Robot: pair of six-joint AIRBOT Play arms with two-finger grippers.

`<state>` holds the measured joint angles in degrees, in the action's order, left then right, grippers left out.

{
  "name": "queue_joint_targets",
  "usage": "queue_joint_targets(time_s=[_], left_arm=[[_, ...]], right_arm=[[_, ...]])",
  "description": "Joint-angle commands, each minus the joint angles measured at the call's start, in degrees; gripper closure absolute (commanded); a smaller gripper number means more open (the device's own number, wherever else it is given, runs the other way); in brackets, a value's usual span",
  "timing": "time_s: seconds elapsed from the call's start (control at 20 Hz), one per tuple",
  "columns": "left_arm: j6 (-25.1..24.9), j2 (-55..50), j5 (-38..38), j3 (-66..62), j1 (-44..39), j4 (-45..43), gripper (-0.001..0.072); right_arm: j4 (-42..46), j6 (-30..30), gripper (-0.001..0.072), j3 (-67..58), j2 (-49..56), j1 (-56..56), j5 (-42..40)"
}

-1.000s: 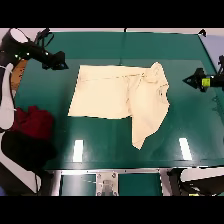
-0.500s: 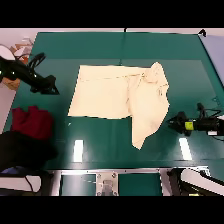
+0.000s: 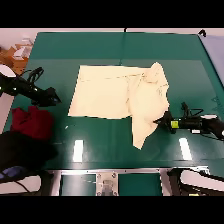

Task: Fold the shirts.

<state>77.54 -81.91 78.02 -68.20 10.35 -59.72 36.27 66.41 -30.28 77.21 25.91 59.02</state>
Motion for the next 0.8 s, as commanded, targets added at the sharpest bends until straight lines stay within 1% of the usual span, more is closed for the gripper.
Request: queue_joint_targets(time_s=[0.0, 0.1, 0.2, 0.3, 0.4, 0.55, 0.6, 0.7, 0.75], left_arm=[[1.57, 0.28, -1.81, 0.61, 0.11, -0.26, 0.0225], [2.12, 0.26, -2.78, 1.46, 0.11, -0.72, 0.0225], [3.15, 0.22, -6.01, 4.66, 0.11, -0.07, 0.0225], [2.80, 0.20, -11.04, 10.40, 0.11, 4.63, 0.0225], [-0.90, -0.15, -17.20, 16.76, 0.11, 10.60, 0.0225], [-6.78, -2.67, -20.92, 22.05, -0.02, 18.73, 0.0225], [-7.61, -4.15, -21.40, 22.43, -0.57, 19.23, 0.0225], [-7.74, -6.47, -23.45, 22.45, -2.05, 20.98, 0.0225], [-9.55, -7.26, -25.00, 22.43, -2.99, 23.65, 0.0226]], right_arm=[[7.08, 4.00, 0.0699, -8.46, -0.87, 5.09, 6.60], [12.94, 7.06, 0.0699, -12.68, -2.84, 9.73, 7.13], [12.92, 7.10, 0.0699, -13.42, -3.17, 11.82, 7.08], [12.85, 7.08, 0.0699, -13.33, -2.27, 11.08, 6.99], [12.83, 7.08, 0.0699, -13.33, -1.55, 10.23, 6.38], [12.39, 7.06, 0.0699, -13.33, -1.49, 10.23, 5.75], [12.41, 7.06, 0.0699, -13.33, -1.46, 10.23, 5.75], [12.22, 7.04, 0.0699, -13.33, -1.49, 10.21, 5.77], [12.22, 6.88, 0.0699, -13.33, -1.49, 10.21, 5.77]])
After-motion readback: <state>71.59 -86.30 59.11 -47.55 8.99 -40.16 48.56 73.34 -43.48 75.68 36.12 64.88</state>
